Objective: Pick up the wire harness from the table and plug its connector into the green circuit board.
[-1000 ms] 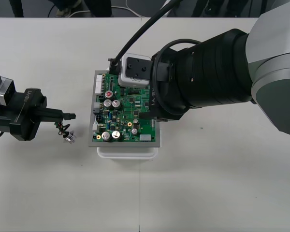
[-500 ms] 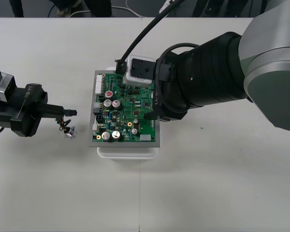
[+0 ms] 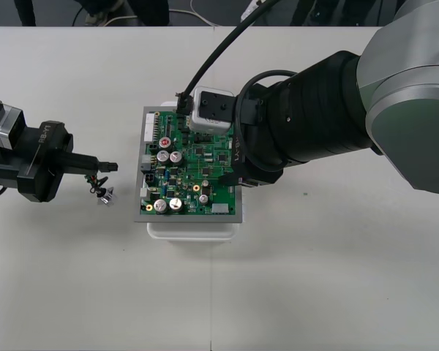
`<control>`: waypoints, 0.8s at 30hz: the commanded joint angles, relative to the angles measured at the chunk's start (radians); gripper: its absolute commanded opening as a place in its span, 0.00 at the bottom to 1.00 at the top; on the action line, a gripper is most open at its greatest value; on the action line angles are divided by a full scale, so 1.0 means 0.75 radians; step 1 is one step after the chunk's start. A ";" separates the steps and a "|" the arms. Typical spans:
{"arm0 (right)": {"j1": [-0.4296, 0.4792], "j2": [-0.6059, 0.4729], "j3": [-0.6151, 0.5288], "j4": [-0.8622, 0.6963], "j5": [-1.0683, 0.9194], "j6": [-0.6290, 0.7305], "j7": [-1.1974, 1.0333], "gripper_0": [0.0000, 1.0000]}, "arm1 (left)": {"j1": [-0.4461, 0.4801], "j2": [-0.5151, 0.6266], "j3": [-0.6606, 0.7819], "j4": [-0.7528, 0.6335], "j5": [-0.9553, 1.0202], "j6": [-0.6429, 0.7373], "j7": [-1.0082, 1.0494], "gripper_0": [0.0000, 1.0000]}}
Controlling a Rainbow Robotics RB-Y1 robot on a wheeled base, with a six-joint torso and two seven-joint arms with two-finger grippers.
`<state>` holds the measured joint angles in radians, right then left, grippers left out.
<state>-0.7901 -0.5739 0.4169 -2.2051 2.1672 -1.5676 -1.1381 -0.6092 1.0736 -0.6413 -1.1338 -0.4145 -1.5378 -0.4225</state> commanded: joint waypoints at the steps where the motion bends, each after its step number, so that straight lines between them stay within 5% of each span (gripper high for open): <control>1: -0.006 0.008 0.007 -0.005 -0.028 -0.004 -0.004 1.00 | -0.073 -0.006 -0.006 0.006 -0.026 -0.044 -0.091 0.00; 24: -0.055 0.090 -0.004 0.054 -0.038 -0.004 -0.023 1.00 | -0.116 -0.063 -0.008 0.021 -0.065 -0.044 -0.036 0.00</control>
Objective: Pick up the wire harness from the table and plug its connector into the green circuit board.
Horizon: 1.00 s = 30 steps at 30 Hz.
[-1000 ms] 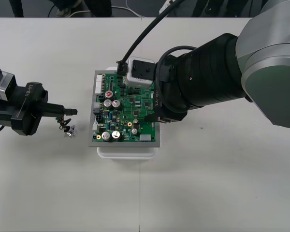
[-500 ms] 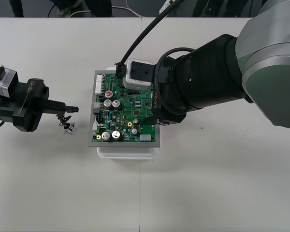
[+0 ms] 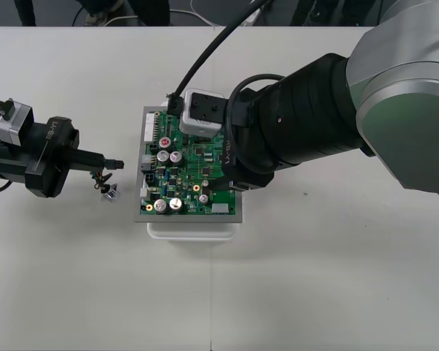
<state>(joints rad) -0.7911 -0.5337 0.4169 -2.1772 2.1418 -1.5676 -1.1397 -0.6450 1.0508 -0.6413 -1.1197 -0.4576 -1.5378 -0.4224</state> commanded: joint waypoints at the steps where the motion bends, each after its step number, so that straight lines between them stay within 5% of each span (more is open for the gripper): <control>1: -0.056 0.043 -0.006 0.029 -0.003 -0.004 -0.016 1.00 | -0.071 -0.035 -0.006 0.002 -0.008 -0.044 -0.032 0.00; 30: -0.068 0.108 -0.002 0.080 0.036 -0.004 0.000 1.00 | -0.095 -0.084 -0.008 -0.006 -0.061 -0.044 -0.001 0.00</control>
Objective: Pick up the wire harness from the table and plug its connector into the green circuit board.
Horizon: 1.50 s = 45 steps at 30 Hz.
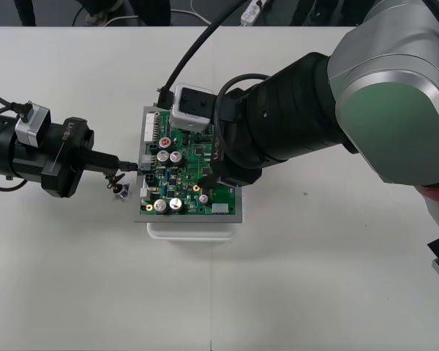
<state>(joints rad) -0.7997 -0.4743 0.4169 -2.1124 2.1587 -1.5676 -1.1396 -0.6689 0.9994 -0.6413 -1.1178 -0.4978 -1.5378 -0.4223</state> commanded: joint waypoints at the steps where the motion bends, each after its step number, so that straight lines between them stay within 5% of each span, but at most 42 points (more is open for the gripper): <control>1: -0.057 0.029 0.000 -0.006 0.018 -0.004 0.000 1.00 | -0.063 -0.015 -0.008 -0.011 -0.007 -0.044 -0.002 0.00; 45: -0.057 0.031 -0.045 0.000 -0.007 -0.004 0.000 1.00 | -0.063 -0.042 -0.008 -0.011 -0.015 -0.044 0.003 0.00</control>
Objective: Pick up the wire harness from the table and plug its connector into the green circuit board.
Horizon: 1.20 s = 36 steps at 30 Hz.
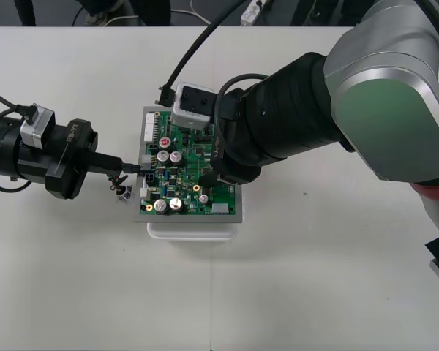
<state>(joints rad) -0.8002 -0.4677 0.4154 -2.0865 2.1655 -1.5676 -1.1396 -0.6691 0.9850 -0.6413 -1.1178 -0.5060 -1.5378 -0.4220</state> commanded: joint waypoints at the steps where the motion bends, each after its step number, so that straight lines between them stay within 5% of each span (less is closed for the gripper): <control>1: -0.056 0.020 -0.043 -0.034 -0.018 -0.004 0.002 1.00 | -0.063 -0.023 -0.008 -0.011 -0.004 -0.044 0.002 0.00; 36: -0.054 0.026 -0.065 -0.063 -0.040 -0.004 0.008 1.00 | -0.063 -0.021 -0.008 0.014 0.028 -0.044 -0.035 0.00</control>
<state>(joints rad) -0.8003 -0.4673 0.3956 -2.0967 2.1471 -1.5676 -1.1396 -0.6691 0.9826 -0.6413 -1.1065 -0.5088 -1.5378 -0.4220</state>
